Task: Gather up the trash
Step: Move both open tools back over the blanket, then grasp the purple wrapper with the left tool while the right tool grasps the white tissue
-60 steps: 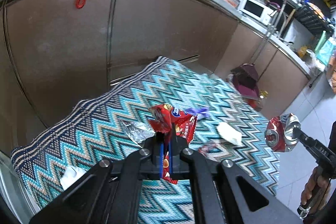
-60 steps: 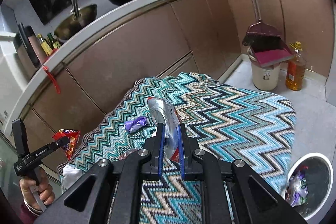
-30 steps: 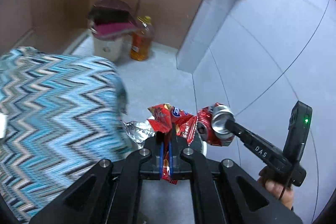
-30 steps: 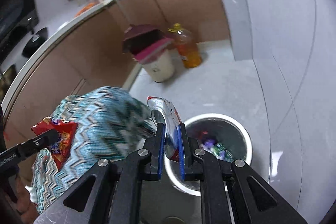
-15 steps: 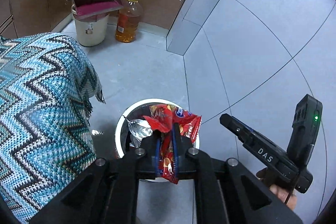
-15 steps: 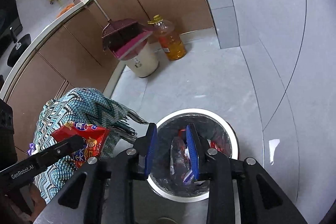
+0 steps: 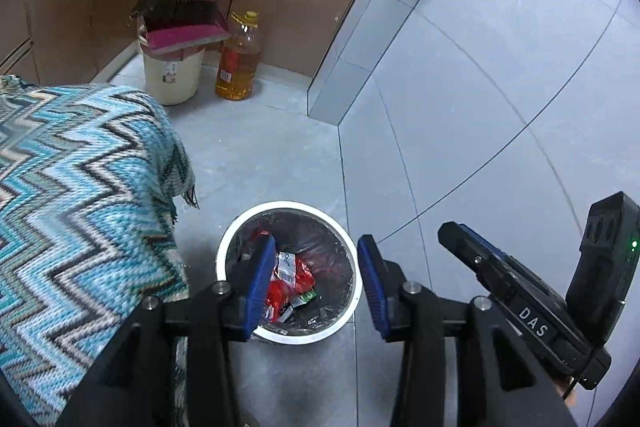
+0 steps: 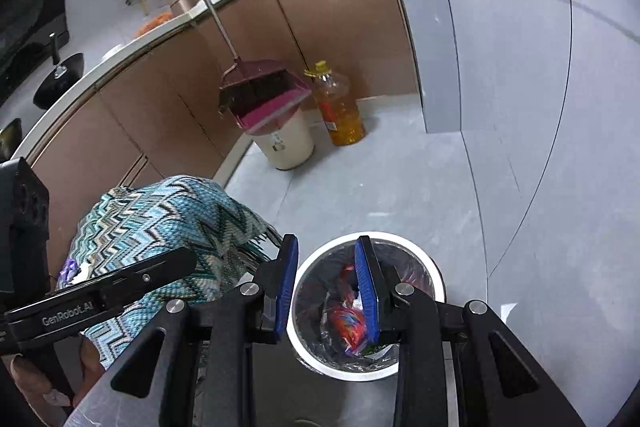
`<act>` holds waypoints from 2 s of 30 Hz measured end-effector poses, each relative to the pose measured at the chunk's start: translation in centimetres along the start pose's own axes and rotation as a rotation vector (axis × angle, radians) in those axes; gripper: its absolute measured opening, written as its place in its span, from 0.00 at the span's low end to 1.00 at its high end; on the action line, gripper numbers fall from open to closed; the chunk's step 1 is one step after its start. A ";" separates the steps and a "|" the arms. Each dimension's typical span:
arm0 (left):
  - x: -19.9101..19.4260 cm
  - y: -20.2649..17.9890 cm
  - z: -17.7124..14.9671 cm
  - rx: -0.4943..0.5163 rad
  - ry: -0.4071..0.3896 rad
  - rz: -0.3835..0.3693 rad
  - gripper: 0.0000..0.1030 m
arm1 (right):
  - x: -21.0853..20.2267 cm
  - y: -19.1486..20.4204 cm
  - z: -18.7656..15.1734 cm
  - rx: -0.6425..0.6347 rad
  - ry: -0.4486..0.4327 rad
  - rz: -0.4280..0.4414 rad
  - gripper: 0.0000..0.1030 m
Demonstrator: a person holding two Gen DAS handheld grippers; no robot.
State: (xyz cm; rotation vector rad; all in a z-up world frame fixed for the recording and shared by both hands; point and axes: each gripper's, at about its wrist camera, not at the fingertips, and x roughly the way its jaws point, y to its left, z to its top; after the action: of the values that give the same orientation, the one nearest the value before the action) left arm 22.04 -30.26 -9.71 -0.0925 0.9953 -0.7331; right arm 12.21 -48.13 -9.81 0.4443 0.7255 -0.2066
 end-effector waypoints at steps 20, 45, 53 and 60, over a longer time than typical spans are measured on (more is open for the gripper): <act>-25.8 3.6 -8.2 -0.053 -0.371 0.301 0.40 | -9.8 17.0 -2.8 -0.238 -0.065 0.229 0.32; -35.9 23.7 -14.3 -0.275 -0.372 0.515 0.40 | -8.1 31.0 -7.9 -0.404 0.038 0.388 0.37; -32.3 29.8 -12.7 -0.313 -0.270 0.508 0.40 | -0.4 35.2 -8.1 -0.481 0.134 0.404 0.37; -27.2 32.8 -9.0 -0.308 -0.201 0.518 0.40 | 7.1 38.2 -8.0 -0.492 0.231 0.420 0.37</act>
State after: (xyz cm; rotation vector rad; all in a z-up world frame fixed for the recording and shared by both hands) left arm 23.06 13.21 -7.75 -0.1650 0.8808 -0.0917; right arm 25.38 -10.78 -7.71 0.1409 0.8593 0.4188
